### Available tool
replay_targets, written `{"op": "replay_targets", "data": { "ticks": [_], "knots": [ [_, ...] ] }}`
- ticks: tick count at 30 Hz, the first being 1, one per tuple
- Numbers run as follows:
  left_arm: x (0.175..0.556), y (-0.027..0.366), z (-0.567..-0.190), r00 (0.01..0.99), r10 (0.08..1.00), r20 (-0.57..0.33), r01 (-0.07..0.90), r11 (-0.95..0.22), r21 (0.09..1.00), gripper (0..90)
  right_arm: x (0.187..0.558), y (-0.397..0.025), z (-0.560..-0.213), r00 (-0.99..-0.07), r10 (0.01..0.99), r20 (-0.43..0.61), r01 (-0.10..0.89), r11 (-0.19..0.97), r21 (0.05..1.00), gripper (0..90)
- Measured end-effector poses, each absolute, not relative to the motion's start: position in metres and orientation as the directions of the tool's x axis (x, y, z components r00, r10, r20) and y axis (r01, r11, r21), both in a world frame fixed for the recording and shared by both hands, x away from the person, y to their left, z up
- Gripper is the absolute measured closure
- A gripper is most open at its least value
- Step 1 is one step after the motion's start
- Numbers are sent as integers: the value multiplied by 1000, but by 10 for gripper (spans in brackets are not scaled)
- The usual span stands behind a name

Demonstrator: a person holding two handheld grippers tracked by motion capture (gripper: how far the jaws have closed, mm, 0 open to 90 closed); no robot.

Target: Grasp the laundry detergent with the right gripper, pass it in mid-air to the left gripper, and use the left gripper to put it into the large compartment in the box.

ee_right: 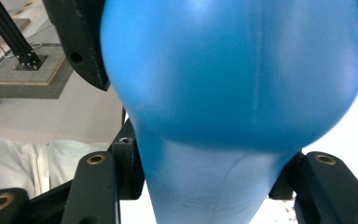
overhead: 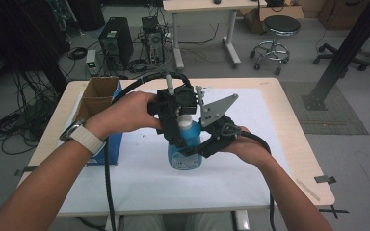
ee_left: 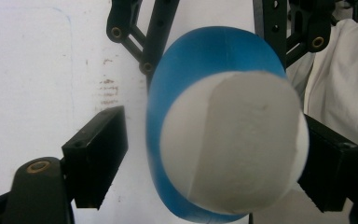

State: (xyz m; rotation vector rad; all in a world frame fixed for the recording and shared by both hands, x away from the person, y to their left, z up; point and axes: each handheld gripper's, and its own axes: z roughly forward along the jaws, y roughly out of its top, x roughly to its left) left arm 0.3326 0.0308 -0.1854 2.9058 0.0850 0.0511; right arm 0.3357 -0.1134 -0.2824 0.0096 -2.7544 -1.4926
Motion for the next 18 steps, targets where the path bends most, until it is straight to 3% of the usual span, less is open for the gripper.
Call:
{"op": "replay_targets", "data": {
  "ticks": [18],
  "knots": [
    [334, 31, -188, 999, 51, 3, 49, -972, 232, 302, 336, -110, -283, -1000, -15, 4, -5, 549, 836, 449]
  ]
}}
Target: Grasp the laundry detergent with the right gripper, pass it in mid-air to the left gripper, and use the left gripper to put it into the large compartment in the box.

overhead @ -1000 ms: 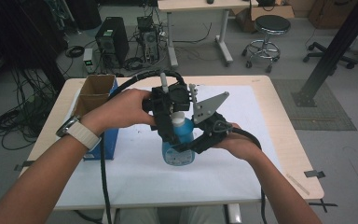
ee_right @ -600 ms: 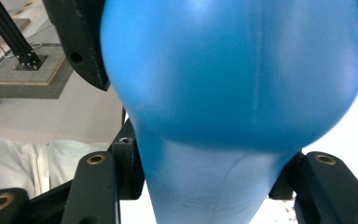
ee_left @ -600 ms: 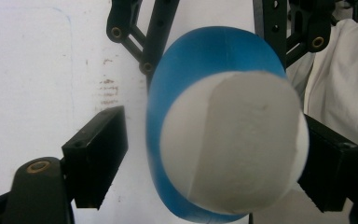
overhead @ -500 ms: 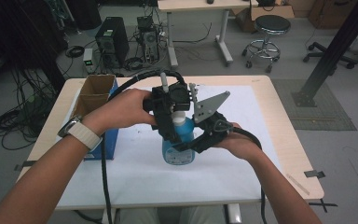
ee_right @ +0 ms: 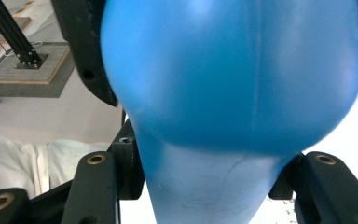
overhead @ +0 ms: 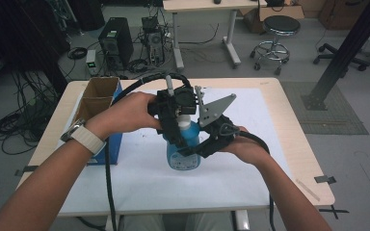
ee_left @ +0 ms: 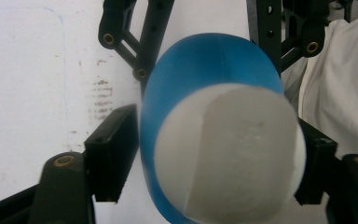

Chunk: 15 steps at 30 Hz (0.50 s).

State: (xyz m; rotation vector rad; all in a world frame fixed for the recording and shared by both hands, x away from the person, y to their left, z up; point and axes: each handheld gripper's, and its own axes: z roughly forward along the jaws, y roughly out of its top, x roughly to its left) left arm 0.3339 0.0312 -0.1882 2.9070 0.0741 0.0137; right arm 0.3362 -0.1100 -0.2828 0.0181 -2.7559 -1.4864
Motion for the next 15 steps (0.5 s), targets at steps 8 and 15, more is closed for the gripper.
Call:
{"op": "replay_targets", "data": {
  "ticks": [8, 15],
  "knots": [
    [335, 30, -190, 999, 36, -16, 39, -973, 228, 375, 336, -111, -283, -1000, -17, 3, -7, 552, 834, 449],
    [333, 29, -192, 999, 36, -14, 38, -974, 224, 379, 335, -111, -284, -1000, -23, -2, -15, 564, 825, 451]
  ]
}}
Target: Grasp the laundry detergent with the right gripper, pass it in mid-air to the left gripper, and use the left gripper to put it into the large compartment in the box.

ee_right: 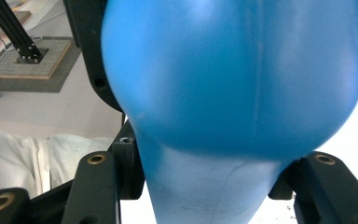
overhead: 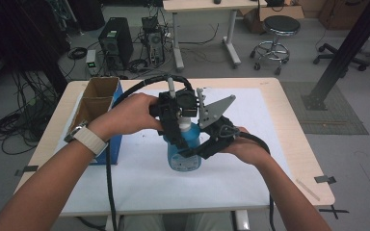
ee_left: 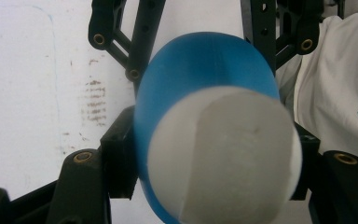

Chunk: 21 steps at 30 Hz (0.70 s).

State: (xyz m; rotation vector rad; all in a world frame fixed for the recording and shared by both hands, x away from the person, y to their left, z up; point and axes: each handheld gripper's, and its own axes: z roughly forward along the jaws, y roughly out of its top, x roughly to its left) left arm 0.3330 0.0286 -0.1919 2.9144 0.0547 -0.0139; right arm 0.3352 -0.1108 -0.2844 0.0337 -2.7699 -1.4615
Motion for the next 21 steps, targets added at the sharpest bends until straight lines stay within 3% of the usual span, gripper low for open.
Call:
{"op": "replay_targets", "data": {
  "ticks": [14, 16, 21],
  "knots": [
    [332, 28, -191, 999, 53, -13, 55, -971, 231, 382, 335, -112, -285, -999, -33, -4, -22, 561, 828, 436],
    [331, 28, -190, 998, 65, -9, 65, -971, 231, 383, 336, -116, -285, -1000, -22, -9, -20, 571, 821, 323],
    [334, 35, -185, 994, 107, -6, 106, -965, 239, 382, 338, -136, -288, -998, 19, 58, 58, 578, 814, 198]
  ]
}}
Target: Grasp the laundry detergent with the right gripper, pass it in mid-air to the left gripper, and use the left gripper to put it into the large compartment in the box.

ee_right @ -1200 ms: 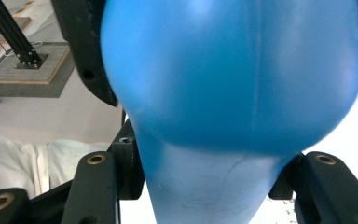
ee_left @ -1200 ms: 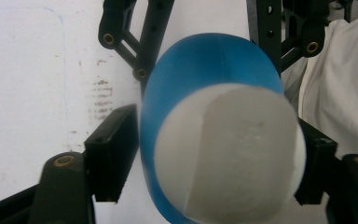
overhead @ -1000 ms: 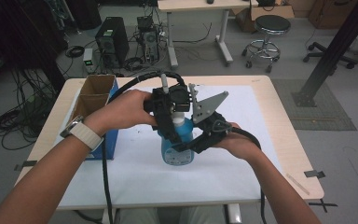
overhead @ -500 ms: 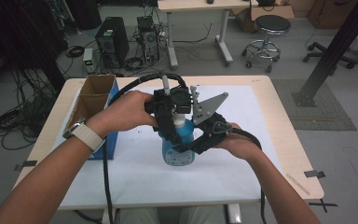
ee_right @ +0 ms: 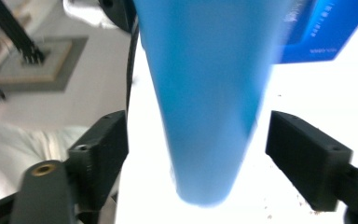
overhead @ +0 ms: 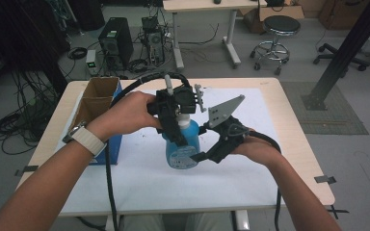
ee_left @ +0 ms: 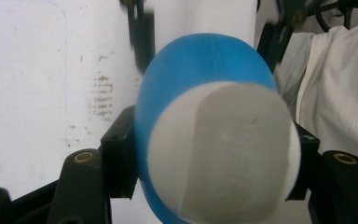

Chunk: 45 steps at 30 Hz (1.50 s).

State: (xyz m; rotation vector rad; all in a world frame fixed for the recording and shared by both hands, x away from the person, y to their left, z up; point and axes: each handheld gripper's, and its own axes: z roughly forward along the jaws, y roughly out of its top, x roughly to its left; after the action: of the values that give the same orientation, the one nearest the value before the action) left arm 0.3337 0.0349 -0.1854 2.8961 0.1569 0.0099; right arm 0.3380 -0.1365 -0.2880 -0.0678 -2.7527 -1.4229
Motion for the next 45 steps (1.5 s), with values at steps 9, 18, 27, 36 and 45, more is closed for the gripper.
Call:
{"op": "replay_targets", "data": {
  "ticks": [9, 18, 27, 36, 45],
  "knots": [
    [338, 51, -169, 975, 221, 32, 209, -954, 217, 382, 347, -189, -285, -966, 248, 67, 217, 646, 732, 52],
    [346, 72, -147, 914, 399, 67, 377, -901, 216, 381, 351, -234, -279, -929, 368, -45, 269, 753, 600, 59],
    [353, 91, -116, 798, 592, 114, 549, -792, 267, 381, 355, -259, -264, -907, 408, -102, 310, 812, 495, 55],
    [365, 120, -87, 624, 773, 112, 709, -621, 334, 381, 357, -273, -256, -888, 439, -137, 321, 805, 499, 56],
    [379, 170, -75, 379, 925, 37, 851, -364, 379, 381, 356, -270, -252, -892, 419, -171, 285, 814, 506, 63]
  ]
}}
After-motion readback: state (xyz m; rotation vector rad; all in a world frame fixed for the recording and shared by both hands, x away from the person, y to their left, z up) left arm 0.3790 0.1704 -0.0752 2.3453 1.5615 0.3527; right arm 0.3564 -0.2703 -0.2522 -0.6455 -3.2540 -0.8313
